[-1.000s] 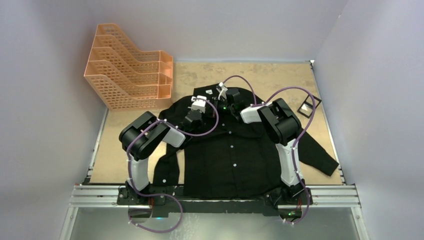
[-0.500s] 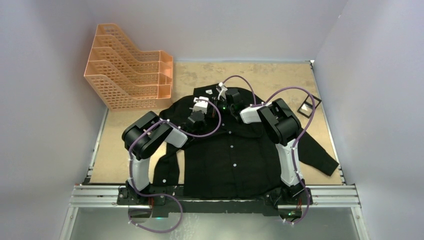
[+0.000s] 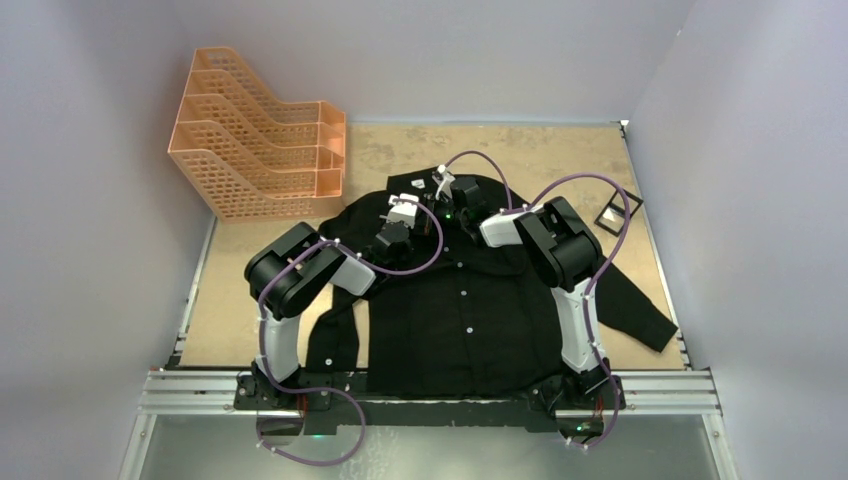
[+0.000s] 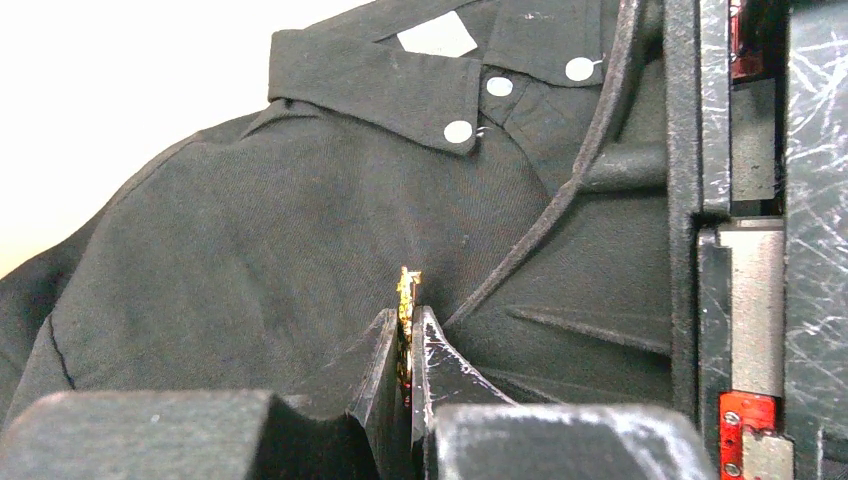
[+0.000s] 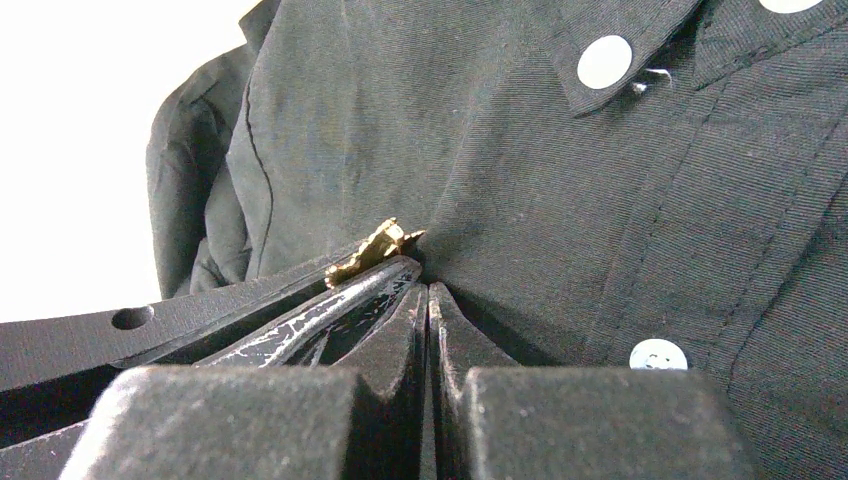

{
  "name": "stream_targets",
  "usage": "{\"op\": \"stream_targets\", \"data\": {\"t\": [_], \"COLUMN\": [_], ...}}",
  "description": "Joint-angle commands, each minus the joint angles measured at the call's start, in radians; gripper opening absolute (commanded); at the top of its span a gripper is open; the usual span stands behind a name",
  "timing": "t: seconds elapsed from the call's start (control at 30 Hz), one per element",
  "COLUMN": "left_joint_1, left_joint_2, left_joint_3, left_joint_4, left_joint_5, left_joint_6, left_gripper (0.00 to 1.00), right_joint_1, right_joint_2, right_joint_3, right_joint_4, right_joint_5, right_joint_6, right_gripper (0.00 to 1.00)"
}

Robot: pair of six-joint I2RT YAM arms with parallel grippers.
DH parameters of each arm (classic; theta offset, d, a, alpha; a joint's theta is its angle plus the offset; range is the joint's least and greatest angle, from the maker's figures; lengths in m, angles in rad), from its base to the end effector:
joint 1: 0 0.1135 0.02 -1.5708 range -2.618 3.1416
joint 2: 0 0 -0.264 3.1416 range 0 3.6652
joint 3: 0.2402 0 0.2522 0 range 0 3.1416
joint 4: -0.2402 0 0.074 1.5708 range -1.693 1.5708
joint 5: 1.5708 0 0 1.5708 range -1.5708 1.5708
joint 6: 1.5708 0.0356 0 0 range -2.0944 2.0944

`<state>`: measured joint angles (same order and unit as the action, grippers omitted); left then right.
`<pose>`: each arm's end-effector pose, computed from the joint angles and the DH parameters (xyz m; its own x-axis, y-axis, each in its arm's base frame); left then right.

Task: Remove the brooch from the garment

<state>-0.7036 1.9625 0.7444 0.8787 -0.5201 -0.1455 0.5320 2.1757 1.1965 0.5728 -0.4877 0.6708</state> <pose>0.2864 -0.2198 0.1134 -0.2808 0.0732 -0.9570 0.1651 0.9859 0.0270 0.3823 0.2444 0.1191 -0.7760 0.1805 -0.6044 -0.4298 0.5500 0.7161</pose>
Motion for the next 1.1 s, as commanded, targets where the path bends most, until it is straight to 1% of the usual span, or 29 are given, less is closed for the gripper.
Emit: {"op": "stream_targets", "data": {"t": [0.0,0.4,0.57,0.7,0.97,1.0,1.07], "left_joint_1": [-0.003,0.012,0.044,0.05,0.049,0.049,0.05], "left_joint_2": [-0.006,-0.05,-0.084,-0.106,-0.142,-0.145,-0.151], "left_joint_3": [-0.007,-0.057,-0.095,-0.114,-0.134,-0.135,-0.134], "left_joint_4": [0.049,0.094,0.118,0.123,0.13,0.129,0.12], "left_joint_5": [0.033,0.086,0.117,0.129,0.134,0.135,0.136], "left_joint_6": [0.012,-0.025,-0.065,-0.067,-0.069,-0.068,-0.069], "left_gripper": [0.0,0.0,0.04,0.05,0.14,0.17,0.2], "right_joint_1": [0.008,0.006,0.003,0.002,0.002,0.002,0.002], "right_joint_2": [-0.022,-0.014,-0.012,-0.013,-0.013,-0.014,-0.017], "right_joint_3": [-0.006,-0.018,-0.027,-0.029,-0.028,-0.026,-0.026], "right_joint_4": [0.007,0.017,0.032,0.038,0.043,0.043,0.044], "right_joint_5": [0.015,-0.009,-0.015,-0.017,-0.021,-0.021,-0.022], "right_joint_6": [0.007,0.033,0.047,0.05,0.048,0.046,0.042], "right_gripper": [0.04,0.04,0.04,0.04,0.04,0.04,0.04]}}
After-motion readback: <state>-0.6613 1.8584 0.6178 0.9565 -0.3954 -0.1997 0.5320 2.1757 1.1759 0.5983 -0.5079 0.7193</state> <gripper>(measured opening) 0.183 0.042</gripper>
